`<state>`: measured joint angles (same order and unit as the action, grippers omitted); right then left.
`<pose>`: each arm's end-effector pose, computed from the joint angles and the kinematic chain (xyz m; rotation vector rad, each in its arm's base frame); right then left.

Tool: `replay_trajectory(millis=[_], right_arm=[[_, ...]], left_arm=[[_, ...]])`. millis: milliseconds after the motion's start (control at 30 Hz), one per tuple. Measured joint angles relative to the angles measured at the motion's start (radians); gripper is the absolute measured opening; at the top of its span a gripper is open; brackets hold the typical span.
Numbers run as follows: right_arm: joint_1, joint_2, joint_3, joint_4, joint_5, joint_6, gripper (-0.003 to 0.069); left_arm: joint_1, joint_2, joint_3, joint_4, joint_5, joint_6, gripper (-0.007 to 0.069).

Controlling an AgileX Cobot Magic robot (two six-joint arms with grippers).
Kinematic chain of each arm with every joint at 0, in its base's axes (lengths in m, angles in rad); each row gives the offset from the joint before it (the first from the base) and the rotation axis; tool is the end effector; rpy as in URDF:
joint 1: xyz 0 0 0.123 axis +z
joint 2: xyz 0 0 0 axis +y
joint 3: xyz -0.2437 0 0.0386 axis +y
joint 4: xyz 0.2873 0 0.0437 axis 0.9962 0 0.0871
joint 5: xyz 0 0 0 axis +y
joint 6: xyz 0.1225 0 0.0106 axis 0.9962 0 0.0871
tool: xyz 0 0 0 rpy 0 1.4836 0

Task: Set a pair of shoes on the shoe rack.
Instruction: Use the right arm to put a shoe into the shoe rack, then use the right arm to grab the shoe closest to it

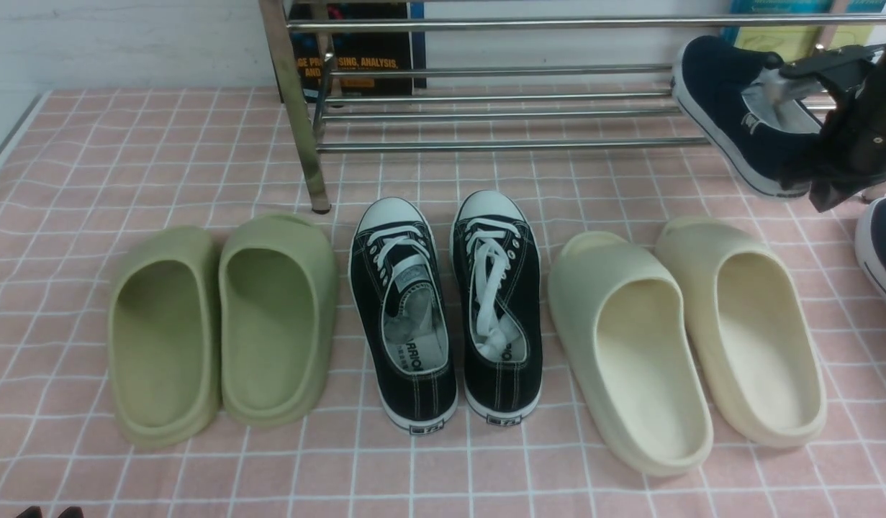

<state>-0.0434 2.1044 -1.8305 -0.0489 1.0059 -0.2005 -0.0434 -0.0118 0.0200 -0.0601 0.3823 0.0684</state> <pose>0.4902 -0.0264 0.1634 -0.2425 2.7584 -0.1281 0.1605 -0.0097 0.1633 0.0679 1.8724 -0.0422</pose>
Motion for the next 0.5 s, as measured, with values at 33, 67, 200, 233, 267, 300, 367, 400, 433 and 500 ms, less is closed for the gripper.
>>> replay_trajectory(millis=[33, 67, 200, 233, 267, 300, 367, 400, 433, 500], right_arm=[[0.000, 0.000, -0.003, -0.011, 0.010, 0.021, 0.0008], [0.000, -0.011, -0.009, -0.023, 0.029, 0.066, 0.0022], [0.000, -0.083, -0.010, -0.015, 0.061, 0.088, 0.0051], [0.000, -0.123, -0.012, -0.016, 0.075, 0.090, 0.0062], [-0.001, -0.159, -0.013, -0.022, 0.087, 0.092, 0.0074], [-0.005, -0.193, -0.013, -0.033, 0.103, 0.099, 0.0084], [-0.030, -0.257, -0.008, -0.046, 0.137, 0.123, 0.0112], [-0.052, -0.280, 0.007, -0.047, 0.149, 0.140, 0.0127], [-0.062, -0.284, 0.012, -0.047, 0.155, 0.142, 0.0131], [-0.136, -0.320, 0.109, -0.030, 0.198, 0.162, 0.0197]], left_arm=[[0.000, 0.000, 0.000, 0.000, 0.000, 0.000, 0.0239], [0.000, 0.000, 0.000, 0.000, 0.000, 0.000, 0.0239], [0.000, 0.000, 0.000, 0.000, 0.000, 0.000, 0.0239], [0.000, 0.000, 0.000, 0.000, 0.000, 0.000, 0.0239], [0.000, 0.000, 0.000, 0.000, 0.000, 0.000, 0.0239], [0.000, 0.000, 0.000, 0.000, 0.000, 0.000, 0.0239], [0.000, 0.000, 0.000, 0.000, 0.000, 0.000, 0.0239], [0.000, 0.000, 0.000, 0.000, 0.000, 0.000, 0.0239], [0.000, 0.000, 0.000, 0.000, 0.000, 0.000, 0.0239], [0.000, 0.000, 0.000, 0.000, 0.000, 0.000, 0.0239]])
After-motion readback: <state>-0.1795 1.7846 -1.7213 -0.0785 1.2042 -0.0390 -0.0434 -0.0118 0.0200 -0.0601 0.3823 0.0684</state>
